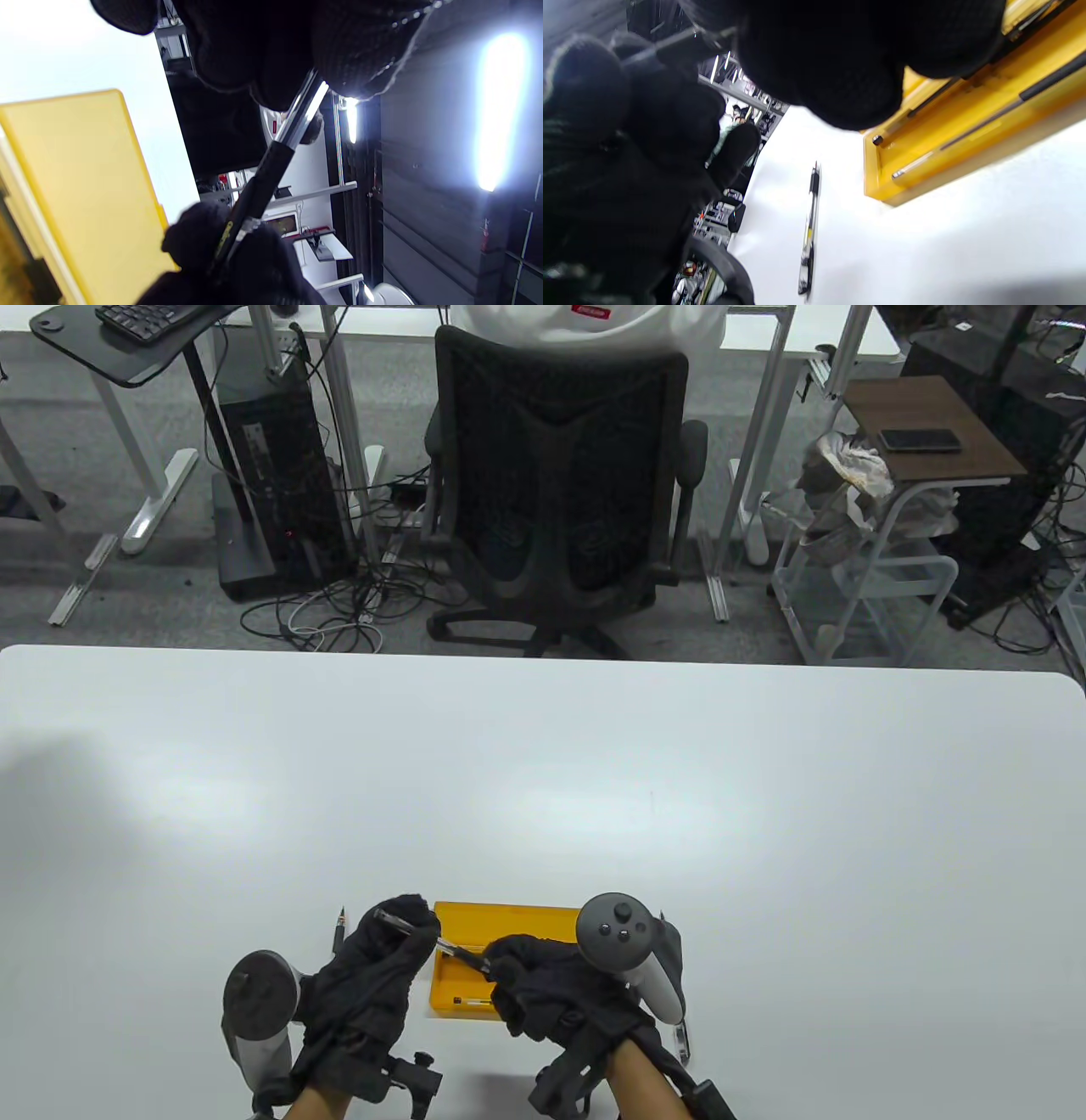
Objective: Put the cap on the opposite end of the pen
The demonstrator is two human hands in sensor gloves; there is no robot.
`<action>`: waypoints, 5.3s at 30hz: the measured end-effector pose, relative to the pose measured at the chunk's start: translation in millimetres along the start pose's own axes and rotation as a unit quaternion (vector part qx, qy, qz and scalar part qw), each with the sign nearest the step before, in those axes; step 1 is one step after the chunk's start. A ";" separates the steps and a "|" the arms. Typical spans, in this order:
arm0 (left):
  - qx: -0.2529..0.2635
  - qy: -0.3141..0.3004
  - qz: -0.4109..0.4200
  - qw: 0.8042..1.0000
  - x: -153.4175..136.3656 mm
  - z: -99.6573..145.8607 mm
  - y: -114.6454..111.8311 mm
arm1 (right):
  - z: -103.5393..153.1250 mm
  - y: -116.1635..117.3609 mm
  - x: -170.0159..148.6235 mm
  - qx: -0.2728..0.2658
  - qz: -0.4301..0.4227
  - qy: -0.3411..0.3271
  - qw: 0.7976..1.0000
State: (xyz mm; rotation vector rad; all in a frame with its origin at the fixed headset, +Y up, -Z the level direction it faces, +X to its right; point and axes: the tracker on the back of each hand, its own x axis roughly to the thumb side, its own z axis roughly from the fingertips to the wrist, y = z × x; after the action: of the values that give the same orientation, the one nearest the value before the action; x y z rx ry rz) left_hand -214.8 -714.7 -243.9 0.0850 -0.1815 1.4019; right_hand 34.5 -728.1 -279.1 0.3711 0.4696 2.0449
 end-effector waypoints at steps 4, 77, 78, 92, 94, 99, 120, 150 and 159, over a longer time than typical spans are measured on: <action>0.000 0.010 0.001 1.000 -0.5 -1.5 -4.2 | -0.3 6.8 4.4 0.057 0.004 -0.026 0.998; -0.103 -0.212 -0.525 0.818 23.4 7.0 -31.4 | 13.5 0.8 20.3 -0.097 0.204 -0.041 0.973; -0.101 -0.218 -0.531 0.813 25.1 7.3 -31.9 | 14.3 2.7 22.4 -0.100 0.220 -0.048 0.969; -0.104 -0.242 -0.566 0.781 27.2 10.2 -36.4 | 14.9 14.9 30.3 -0.079 0.305 -0.059 0.947; -0.105 -0.245 -0.575 0.774 27.4 10.3 -37.5 | 13.9 17.9 29.7 -0.068 0.314 -0.055 0.945; -0.116 -0.245 -0.588 0.762 25.8 10.4 -39.1 | 11.4 24.3 28.0 -0.052 0.330 -0.050 0.941; -0.022 0.054 -0.091 0.994 -15.8 -2.5 10.2 | 10.1 1.7 14.1 -0.086 0.116 -0.035 0.989; -0.008 0.089 -0.504 0.859 -12.4 -19.2 15.5 | 7.2 1.9 3.5 -0.094 0.208 0.037 0.973; -0.085 0.211 -0.638 0.736 -40.3 -32.3 -14.0 | 7.4 1.8 3.3 -0.090 0.205 0.039 0.974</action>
State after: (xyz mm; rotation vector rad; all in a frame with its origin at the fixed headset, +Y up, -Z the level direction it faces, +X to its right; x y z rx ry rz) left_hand -204.9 -750.8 -282.1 -0.2365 0.1386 -0.0189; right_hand 34.8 -724.7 -271.4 0.2953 0.2647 2.4902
